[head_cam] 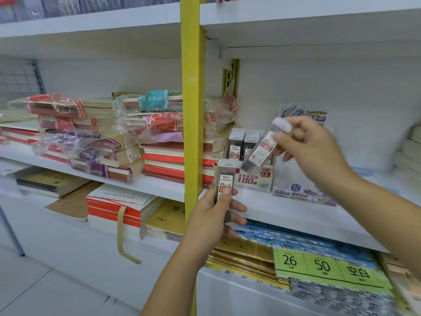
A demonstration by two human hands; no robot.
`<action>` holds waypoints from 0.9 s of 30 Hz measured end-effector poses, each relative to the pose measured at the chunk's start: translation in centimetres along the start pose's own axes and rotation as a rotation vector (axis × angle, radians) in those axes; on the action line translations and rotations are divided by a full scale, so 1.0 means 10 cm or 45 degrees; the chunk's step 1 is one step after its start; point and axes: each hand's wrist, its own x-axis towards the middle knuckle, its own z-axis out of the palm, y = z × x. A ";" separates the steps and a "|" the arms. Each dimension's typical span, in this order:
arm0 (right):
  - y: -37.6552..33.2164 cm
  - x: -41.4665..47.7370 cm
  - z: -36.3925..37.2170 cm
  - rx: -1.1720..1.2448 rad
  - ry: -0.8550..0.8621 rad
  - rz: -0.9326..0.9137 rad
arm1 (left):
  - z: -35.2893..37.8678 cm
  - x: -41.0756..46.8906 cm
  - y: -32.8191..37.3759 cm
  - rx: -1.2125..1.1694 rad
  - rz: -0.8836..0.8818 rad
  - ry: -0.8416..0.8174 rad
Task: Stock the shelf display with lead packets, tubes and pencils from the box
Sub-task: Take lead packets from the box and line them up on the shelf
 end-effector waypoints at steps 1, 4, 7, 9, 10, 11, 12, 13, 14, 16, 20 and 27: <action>-0.01 0.09 -0.06 -0.039 0.063 -0.065 | -0.01 0.00 0.00 -0.002 0.000 0.008; -0.01 0.26 -0.18 -0.298 0.152 -0.233 | -0.02 0.00 0.02 0.004 0.015 0.018; 0.06 0.35 -0.17 -0.645 0.037 -0.287 | -0.02 0.00 0.02 0.021 0.019 0.017; 0.14 0.37 -0.13 -0.785 -0.052 -0.255 | -0.02 0.00 0.02 0.031 0.020 0.015; 0.18 0.38 -0.10 -0.820 -0.087 -0.233 | -0.02 0.00 0.02 0.033 0.021 0.014; 0.22 0.39 -0.09 -0.845 -0.121 -0.215 | -0.02 0.00 0.02 0.032 0.022 0.014; 0.27 0.40 -0.07 -0.870 -0.147 -0.207 | -0.02 0.00 0.03 0.030 0.025 0.014; 0.31 0.40 -0.07 -0.904 -0.158 -0.212 | -0.03 0.00 0.03 0.028 0.029 0.013; 0.35 0.41 -0.06 -0.945 -0.158 -0.225 | -0.04 0.00 0.03 0.028 0.033 0.014; 0.43 0.42 -0.04 -0.993 -0.135 -0.227 | -0.05 0.00 0.02 0.029 0.043 0.014; 0.50 0.44 -0.06 -1.048 -0.033 -0.195 | -0.06 0.01 0.03 0.042 0.043 0.005; 0.28 0.14 0.00 -1.005 0.033 -0.346 | 0.01 0.05 0.06 0.083 0.082 -0.050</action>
